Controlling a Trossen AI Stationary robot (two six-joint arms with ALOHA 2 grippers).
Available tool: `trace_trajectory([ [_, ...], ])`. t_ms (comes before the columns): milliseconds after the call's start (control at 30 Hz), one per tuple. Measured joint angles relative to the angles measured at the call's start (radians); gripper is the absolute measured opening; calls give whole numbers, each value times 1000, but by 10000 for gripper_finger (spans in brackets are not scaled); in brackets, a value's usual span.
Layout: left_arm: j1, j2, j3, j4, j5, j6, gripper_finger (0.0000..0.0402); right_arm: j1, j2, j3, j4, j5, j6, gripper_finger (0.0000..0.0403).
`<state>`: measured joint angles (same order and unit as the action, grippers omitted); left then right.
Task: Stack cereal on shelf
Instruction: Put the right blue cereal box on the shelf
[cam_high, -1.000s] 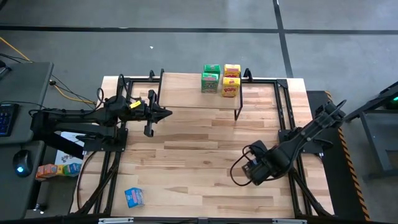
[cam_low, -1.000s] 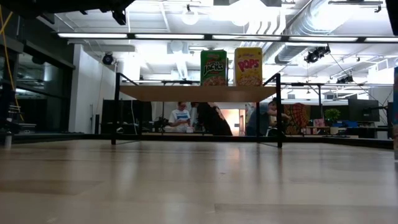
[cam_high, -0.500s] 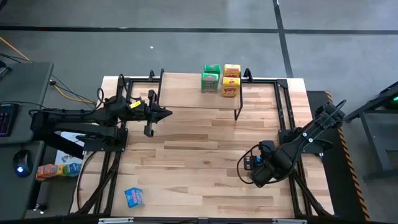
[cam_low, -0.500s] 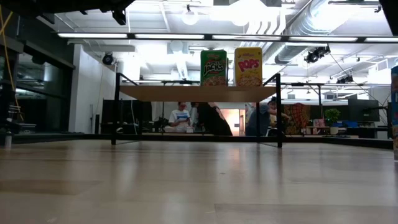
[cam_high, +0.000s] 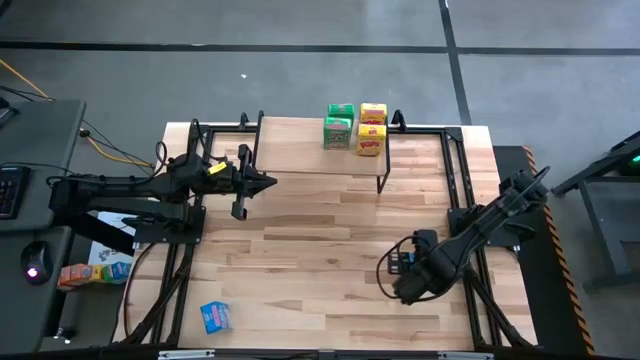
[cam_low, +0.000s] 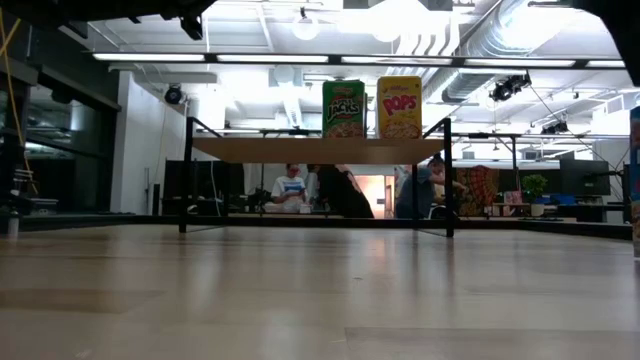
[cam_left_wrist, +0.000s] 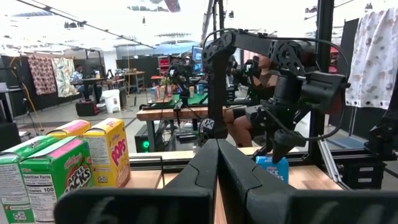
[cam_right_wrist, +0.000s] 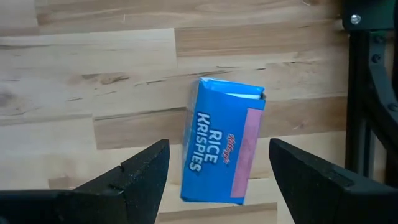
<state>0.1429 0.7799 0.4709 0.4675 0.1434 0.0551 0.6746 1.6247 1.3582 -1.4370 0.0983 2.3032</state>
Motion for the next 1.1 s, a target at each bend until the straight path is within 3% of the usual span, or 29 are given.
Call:
trace_trajectory([
  [300, 0, 0, 0, -1, 0, -2, 0, -7, 60, 0, 7, -3, -1, 268],
  [667, 0, -1, 0, -23, 10, -28, 0, -21, 169, 0, 19, -94, -109, 268],
  [1100, 0, -134, 0, -161, 11, -27, 0, -80, 178, 0, 33, -38, -203, 268],
])
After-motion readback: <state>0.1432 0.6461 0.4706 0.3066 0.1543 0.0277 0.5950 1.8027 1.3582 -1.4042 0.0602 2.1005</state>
